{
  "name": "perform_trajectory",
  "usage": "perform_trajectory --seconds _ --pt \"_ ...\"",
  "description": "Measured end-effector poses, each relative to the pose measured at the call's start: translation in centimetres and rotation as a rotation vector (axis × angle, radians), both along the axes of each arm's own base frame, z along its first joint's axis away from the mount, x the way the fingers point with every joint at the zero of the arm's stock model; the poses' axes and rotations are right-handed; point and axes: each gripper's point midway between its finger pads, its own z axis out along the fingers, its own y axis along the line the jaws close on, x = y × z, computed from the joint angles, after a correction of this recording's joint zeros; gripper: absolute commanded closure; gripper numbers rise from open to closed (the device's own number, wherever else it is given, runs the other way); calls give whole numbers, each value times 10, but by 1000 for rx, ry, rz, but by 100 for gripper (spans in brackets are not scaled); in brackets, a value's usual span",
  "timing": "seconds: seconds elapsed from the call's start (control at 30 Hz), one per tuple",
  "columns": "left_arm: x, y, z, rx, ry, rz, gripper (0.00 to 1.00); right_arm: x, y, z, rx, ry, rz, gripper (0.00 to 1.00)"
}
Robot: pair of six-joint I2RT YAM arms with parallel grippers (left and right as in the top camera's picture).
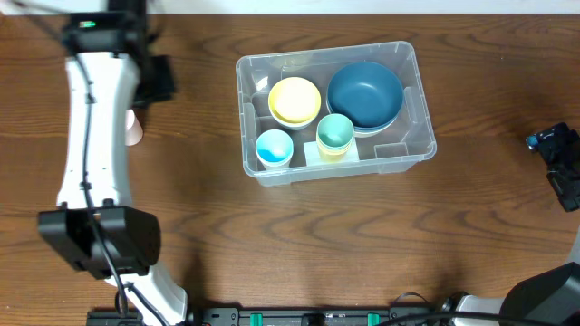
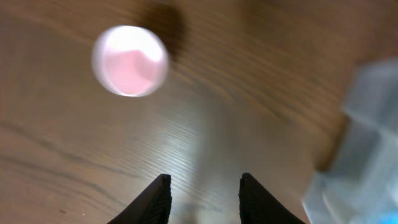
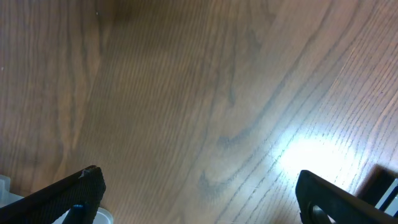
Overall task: Pack container
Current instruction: 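Release the light blue cup and move the left gripper to the pink cup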
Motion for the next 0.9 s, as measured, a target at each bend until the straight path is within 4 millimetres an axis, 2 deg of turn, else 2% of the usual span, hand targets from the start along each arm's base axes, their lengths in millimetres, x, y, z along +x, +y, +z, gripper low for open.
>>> perform_trajectory --seconds 0.13,0.33,0.43,0.53,0.7,0.9 --pt "3 35 -3 -15 -40 109 64 0 0 0 0 0 0 1" --pt "16 46 -18 -29 -54 133 62 0 0 0 0 0 0 1" --pt "24 43 -37 -36 -19 113 62 0 0 0 0 0 0 1" --pt "29 43 -67 -47 53 98 62 0 0 0 0 0 0 1" --pt "28 47 -107 -60 147 100 62 0 0 0 0 0 0 1" --pt "31 60 -131 -62 179 109 63 0 0 0 0 -1 0 1"
